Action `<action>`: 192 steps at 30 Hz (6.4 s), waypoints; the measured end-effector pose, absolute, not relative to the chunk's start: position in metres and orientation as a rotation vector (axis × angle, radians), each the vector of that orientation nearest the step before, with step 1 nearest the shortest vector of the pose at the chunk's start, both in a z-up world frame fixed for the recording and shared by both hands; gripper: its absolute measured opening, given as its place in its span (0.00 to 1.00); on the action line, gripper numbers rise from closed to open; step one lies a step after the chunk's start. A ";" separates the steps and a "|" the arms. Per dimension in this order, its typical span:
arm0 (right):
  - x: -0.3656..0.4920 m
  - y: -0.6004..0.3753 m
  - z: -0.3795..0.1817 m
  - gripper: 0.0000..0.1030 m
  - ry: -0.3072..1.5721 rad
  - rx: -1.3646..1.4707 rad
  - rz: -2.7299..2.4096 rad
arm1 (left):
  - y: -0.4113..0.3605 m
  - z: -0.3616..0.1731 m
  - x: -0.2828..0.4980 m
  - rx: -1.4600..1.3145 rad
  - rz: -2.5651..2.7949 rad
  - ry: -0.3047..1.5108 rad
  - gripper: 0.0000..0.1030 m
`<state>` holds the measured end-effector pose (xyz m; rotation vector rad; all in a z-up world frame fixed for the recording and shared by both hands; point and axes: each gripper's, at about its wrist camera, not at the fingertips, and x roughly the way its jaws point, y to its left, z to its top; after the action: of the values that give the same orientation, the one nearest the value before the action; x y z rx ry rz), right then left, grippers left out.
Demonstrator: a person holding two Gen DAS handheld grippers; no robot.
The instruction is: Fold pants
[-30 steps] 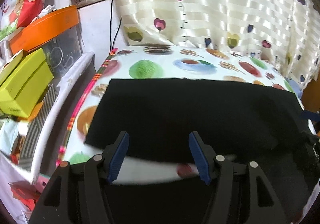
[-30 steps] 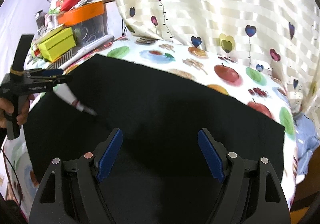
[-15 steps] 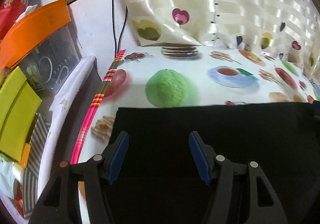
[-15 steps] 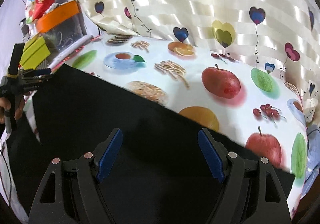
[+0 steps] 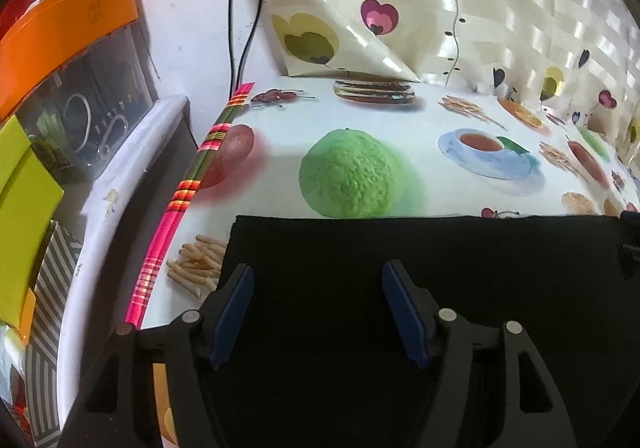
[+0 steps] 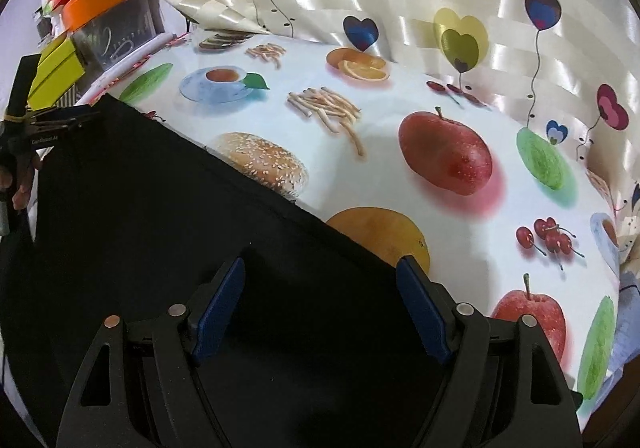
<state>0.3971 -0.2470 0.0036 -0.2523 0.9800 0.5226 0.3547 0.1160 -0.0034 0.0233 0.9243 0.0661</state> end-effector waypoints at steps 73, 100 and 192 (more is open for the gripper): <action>0.053 -0.357 0.005 0.44 0.881 0.411 0.238 | 0.154 -0.006 0.037 -0.696 -0.018 0.755 0.55; 0.073 -0.404 -0.004 0.45 0.828 0.754 0.140 | 0.141 -0.010 0.052 -0.698 0.088 0.798 0.19; 0.078 -0.360 0.011 0.32 0.809 0.435 0.140 | 0.173 0.000 0.152 -0.127 0.081 0.827 0.08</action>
<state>0.0775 -0.3595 0.0112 0.4354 0.8088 0.1401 0.1524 0.1732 -0.0001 -0.1272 0.8266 0.0811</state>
